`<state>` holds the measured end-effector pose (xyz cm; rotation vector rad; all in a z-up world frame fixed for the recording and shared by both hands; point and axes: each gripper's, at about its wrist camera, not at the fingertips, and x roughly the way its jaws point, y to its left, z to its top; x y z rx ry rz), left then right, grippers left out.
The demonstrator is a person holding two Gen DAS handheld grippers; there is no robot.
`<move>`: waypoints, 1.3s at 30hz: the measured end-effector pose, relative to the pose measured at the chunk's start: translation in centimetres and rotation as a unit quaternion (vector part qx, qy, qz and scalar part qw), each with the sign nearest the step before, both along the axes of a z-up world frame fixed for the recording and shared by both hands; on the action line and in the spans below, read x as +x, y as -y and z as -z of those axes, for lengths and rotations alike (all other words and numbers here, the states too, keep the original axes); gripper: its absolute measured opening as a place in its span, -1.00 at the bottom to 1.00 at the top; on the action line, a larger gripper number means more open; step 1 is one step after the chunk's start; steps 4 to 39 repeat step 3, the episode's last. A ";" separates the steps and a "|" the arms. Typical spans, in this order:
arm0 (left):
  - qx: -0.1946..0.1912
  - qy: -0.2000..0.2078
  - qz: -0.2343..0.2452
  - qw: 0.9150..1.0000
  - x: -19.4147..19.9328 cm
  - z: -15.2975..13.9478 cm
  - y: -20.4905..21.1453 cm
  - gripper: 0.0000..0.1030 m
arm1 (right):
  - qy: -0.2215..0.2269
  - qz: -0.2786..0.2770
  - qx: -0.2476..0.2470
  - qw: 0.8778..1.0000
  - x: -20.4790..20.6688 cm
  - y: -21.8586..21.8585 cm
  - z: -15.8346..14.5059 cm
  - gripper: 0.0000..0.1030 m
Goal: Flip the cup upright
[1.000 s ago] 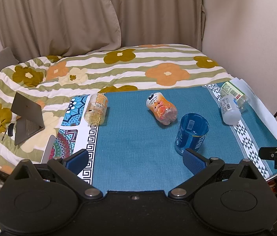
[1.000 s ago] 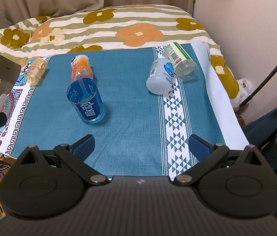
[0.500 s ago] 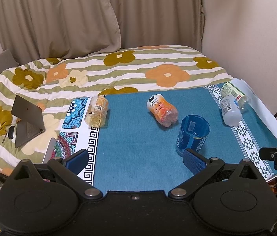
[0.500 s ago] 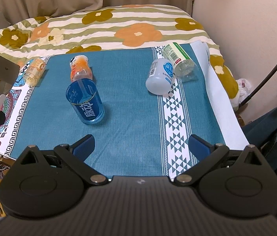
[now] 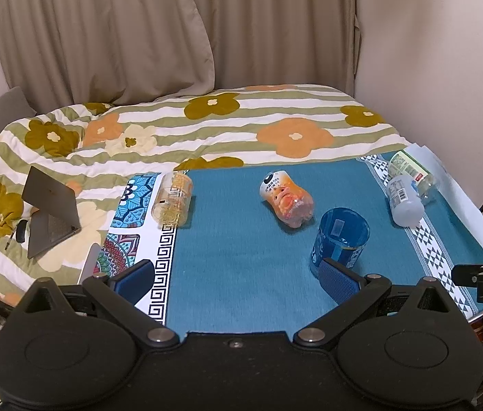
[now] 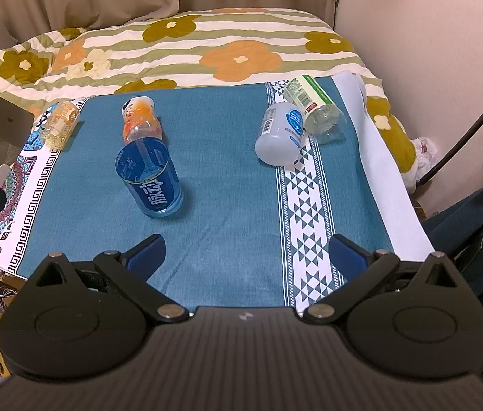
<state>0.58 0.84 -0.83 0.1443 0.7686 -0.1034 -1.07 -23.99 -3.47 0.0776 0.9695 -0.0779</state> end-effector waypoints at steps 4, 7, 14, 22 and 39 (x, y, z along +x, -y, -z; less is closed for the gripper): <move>0.000 0.004 -0.003 1.000 0.0 -0.1 -0.2 1.00 | 0.000 -0.001 -0.001 1.000 0.2 -0.1 0.0 1.00; 0.000 0.004 -0.003 1.000 0.0 -0.1 -0.2 1.00 | 0.000 -0.001 -0.001 1.000 0.2 -0.1 0.0 1.00; 0.000 0.004 -0.003 1.000 0.0 -0.1 -0.2 1.00 | 0.000 -0.001 -0.001 1.000 0.2 -0.1 0.0 1.00; 0.000 0.004 -0.003 1.000 0.0 -0.1 -0.2 1.00 | 0.000 -0.001 -0.001 1.000 0.2 -0.1 0.0 1.00; 0.000 0.004 -0.003 1.000 0.0 -0.1 -0.2 1.00 | 0.000 -0.001 -0.001 1.000 0.2 -0.1 0.0 1.00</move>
